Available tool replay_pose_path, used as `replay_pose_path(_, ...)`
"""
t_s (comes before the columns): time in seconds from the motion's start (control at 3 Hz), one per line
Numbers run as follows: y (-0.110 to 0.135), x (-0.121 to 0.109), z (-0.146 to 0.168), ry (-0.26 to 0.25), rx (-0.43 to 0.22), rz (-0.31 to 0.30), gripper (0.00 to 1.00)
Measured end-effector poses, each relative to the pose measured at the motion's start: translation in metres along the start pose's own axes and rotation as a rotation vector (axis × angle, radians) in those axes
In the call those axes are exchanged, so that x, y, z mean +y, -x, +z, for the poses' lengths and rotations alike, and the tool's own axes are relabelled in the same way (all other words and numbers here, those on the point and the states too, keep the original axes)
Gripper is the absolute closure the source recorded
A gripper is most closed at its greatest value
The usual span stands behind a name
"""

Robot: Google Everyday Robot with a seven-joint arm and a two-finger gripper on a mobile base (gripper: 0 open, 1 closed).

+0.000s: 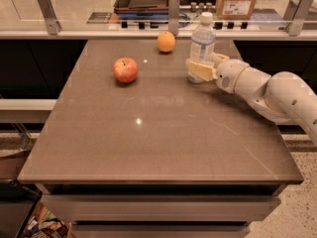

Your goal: Place blue plastic bottle upright

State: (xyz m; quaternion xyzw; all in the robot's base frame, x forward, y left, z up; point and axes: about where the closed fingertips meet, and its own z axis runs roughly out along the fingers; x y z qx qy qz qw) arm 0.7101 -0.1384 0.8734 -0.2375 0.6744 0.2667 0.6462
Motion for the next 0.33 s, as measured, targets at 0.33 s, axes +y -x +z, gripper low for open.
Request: replay_pose_path(0.33,0.0002,0.0019,0.0019,0.004,0.000,0.000,0.00)
